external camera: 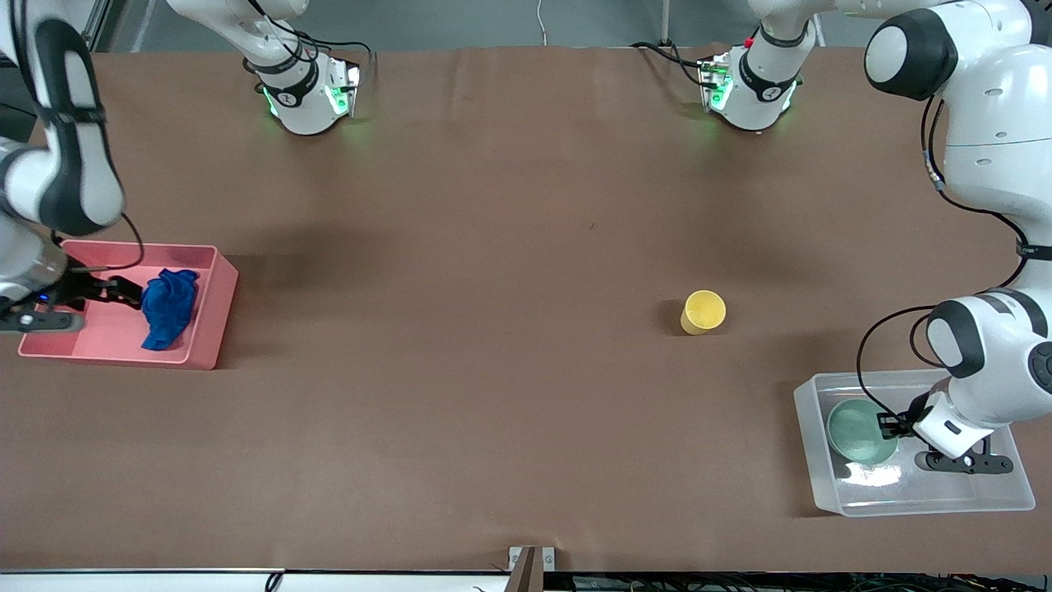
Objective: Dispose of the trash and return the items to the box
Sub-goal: 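Release the bowl in the clear box while the right gripper withdraws, then move the left gripper to the yellow cup and grasp it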
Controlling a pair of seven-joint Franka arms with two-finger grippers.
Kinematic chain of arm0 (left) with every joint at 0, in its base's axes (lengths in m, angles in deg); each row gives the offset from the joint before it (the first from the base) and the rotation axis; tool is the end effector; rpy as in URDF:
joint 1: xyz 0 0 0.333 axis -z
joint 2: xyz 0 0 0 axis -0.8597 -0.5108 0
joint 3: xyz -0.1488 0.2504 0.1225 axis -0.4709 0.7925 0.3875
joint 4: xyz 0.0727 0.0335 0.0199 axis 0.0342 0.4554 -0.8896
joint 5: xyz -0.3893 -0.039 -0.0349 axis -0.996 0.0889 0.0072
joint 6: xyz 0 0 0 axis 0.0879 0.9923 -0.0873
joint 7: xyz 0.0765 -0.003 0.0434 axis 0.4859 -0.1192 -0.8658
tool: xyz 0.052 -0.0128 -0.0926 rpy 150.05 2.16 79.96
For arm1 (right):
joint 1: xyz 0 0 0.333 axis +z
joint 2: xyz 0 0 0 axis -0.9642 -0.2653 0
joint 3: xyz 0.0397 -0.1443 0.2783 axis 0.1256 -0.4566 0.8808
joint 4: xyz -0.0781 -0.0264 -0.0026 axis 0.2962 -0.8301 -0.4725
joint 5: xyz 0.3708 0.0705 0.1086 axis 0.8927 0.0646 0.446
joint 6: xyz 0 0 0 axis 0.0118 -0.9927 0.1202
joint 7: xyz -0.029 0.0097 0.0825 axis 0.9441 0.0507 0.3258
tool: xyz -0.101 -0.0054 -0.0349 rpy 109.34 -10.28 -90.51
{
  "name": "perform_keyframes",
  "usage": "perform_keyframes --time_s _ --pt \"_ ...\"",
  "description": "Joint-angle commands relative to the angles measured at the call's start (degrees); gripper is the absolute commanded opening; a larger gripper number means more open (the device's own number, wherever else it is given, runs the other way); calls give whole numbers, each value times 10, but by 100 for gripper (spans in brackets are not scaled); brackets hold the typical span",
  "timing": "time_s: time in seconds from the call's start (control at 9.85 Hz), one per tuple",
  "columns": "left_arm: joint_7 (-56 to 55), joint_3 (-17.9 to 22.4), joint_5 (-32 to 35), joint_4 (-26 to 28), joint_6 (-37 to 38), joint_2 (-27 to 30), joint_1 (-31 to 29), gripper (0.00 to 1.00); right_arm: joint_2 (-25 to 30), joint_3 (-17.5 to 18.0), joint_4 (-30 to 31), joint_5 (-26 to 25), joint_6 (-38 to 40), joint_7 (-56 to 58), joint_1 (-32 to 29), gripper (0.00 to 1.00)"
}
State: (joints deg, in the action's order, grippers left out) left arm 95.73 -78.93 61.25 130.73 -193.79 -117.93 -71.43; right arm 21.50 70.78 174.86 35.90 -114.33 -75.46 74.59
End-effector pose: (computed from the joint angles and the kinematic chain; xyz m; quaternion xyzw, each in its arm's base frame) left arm 0.7555 0.1221 0.2312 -0.9959 0.0332 -0.0837 0.0110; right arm 0.5629 -0.1553 0.4148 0.9987 -0.0219 0.0077 0.0462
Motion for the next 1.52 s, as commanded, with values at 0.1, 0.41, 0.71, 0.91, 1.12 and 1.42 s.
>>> perform_keyframes --time_s 0.1,0.41,0.71,0.91,1.12,1.42 --pt "-4 2 13 4 63 58 8 100 45 58 -164 27 234 -94 -21 100" --pt "-11 -17 11 37 174 154 38 100 47 58 -303 48 389 -95 -25 100" --pt "-85 -81 11 205 185 274 56 100 76 75 -302 33 422 -93 -26 100" --pt "-122 -124 10 304 173 318 56 100 76 77 -302 33 422 -94 -21 100" --pt "-167 -152 11 339 127 304 58 100 76 77 -300 33 419 -94 -21 100" --pt "-174 -154 12 367 73 274 63 100 76 77 -298 33 406 -90 -21 100"
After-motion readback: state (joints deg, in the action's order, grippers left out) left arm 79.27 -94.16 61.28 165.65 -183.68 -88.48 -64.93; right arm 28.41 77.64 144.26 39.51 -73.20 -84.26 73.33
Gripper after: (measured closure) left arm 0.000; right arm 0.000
